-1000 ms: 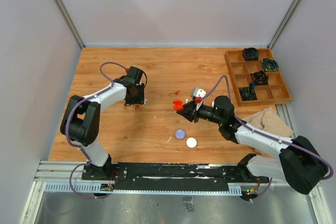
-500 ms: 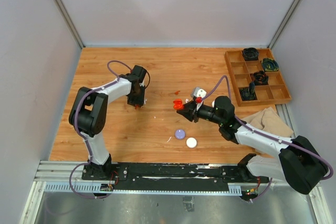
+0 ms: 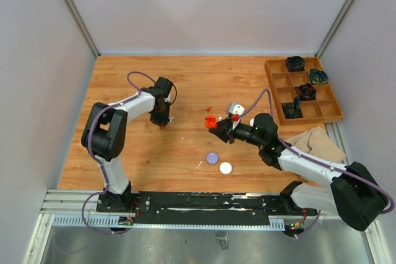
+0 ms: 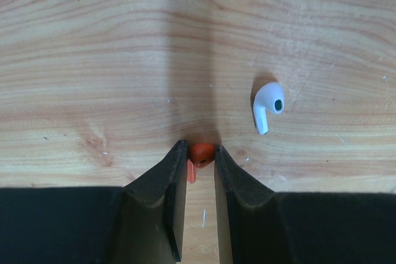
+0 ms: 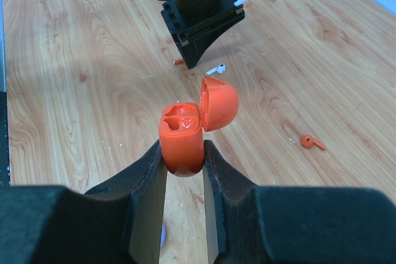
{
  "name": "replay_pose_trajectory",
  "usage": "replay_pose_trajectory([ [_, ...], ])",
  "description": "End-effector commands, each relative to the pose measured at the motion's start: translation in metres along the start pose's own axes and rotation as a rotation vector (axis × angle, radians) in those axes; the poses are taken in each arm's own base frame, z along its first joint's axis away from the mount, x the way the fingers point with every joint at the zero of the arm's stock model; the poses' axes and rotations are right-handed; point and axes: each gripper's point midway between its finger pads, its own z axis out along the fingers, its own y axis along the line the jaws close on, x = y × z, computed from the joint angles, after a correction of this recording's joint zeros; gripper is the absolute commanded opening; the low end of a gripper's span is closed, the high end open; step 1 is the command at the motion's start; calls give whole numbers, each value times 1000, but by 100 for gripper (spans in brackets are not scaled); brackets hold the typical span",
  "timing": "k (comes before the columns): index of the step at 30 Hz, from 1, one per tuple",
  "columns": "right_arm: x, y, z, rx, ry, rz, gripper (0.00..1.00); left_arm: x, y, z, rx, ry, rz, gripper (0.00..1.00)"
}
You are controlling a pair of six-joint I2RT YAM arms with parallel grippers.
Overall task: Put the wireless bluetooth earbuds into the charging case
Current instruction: Pick up the earbud from the center of the board.
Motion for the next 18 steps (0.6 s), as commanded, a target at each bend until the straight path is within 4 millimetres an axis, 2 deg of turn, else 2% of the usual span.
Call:
replay_pose_trajectory([
  [1, -11, 0, -1, 1, -27, -32, 1, 25, 2, -4, 20, 64, 0, 23],
  [11, -20, 7, 1, -26, -89, -58, 1, 6, -16, -45, 169, -137, -84, 20],
  [14, -21, 11, 3, -43, -92, -60, 1, -2, -26, -62, 227, -225, -100, 19],
  [18, -26, 14, 4, -53, -130, -67, 1, -15, -38, -96, 324, -375, -110, 20],
])
